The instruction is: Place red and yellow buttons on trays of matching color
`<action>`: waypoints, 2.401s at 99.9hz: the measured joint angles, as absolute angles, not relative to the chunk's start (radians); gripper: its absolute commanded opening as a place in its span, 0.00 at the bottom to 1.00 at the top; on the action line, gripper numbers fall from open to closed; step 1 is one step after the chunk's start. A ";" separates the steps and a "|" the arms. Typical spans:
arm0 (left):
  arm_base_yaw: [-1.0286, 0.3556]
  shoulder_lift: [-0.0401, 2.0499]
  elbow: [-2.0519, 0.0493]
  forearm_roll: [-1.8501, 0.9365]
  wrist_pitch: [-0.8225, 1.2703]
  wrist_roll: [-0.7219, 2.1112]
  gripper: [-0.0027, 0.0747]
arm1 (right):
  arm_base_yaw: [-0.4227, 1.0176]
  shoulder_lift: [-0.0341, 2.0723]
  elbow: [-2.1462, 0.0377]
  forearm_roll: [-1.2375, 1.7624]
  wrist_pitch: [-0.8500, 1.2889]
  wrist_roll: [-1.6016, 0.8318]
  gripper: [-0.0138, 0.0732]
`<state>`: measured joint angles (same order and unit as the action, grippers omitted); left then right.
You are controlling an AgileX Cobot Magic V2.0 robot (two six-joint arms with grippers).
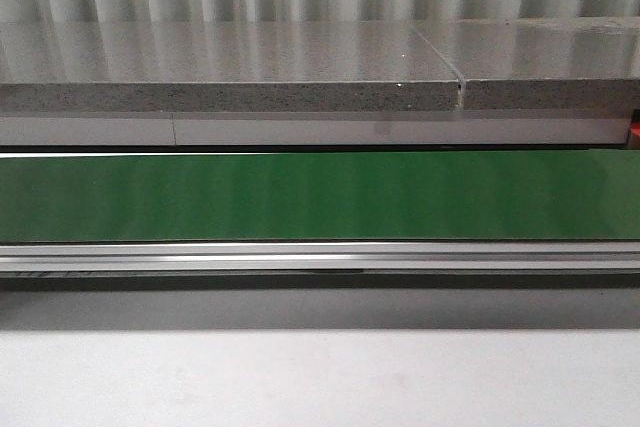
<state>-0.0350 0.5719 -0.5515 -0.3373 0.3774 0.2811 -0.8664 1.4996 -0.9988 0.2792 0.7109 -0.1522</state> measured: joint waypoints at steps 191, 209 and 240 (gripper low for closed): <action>-0.035 0.572 -0.552 -0.337 0.377 0.281 0.01 | -0.571 1.240 -1.001 0.319 0.813 -0.131 0.82; -0.035 0.572 -0.552 -0.337 0.377 0.281 0.01 | -0.419 1.151 -1.001 0.321 0.802 -0.179 0.82; -0.035 0.572 -0.552 -0.337 0.377 0.281 0.01 | -0.177 0.983 -0.960 0.321 0.768 -0.255 0.82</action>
<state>-0.0350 0.5719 -0.5515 -0.3373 0.3774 0.2811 -0.1767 0.9826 -0.9597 0.3211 0.7680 -0.2545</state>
